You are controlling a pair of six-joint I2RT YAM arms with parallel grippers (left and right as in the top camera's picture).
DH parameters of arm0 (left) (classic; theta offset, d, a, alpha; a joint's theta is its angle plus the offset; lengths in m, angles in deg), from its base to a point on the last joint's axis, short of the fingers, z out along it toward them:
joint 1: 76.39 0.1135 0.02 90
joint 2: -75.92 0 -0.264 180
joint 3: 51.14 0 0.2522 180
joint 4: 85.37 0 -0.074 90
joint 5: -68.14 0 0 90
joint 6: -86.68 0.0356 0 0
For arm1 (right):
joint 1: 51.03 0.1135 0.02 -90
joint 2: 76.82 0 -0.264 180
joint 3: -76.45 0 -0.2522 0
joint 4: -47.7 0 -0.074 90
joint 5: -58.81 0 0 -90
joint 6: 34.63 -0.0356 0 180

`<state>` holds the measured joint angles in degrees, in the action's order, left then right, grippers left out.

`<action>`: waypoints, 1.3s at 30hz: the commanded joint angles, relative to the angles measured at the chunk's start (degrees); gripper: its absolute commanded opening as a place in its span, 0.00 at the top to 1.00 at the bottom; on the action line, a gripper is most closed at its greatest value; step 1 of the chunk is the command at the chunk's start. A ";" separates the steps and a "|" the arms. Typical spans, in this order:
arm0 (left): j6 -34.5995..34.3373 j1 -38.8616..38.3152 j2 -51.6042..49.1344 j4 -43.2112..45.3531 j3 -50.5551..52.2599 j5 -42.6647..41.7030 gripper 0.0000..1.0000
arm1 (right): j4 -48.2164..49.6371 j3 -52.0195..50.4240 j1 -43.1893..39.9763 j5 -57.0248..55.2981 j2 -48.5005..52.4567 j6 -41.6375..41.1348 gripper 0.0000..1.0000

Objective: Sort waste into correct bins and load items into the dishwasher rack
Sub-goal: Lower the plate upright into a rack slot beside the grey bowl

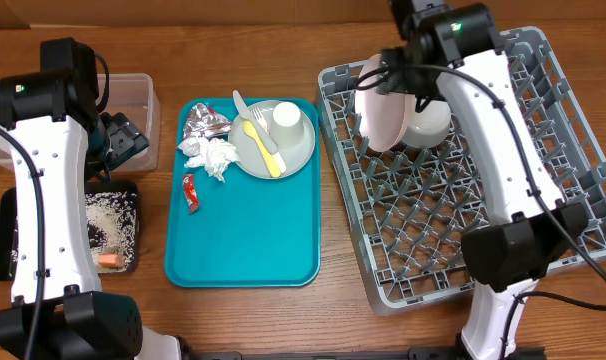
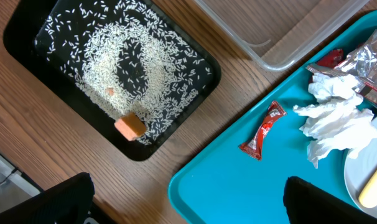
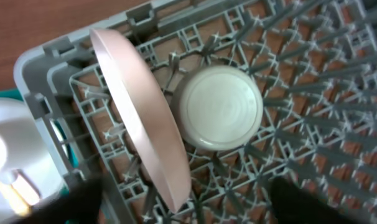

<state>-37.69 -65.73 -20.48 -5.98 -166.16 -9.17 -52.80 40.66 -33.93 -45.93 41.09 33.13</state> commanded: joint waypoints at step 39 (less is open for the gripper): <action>0.52 0.09 0.50 -0.07 -1.22 0.81 0.00 | -5.97 4.63 -0.74 22.14 -2.43 7.96 0.59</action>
<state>-37.69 -65.73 -20.48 -5.98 -166.16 -9.17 -58.72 44.48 -36.95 -31.00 40.34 36.37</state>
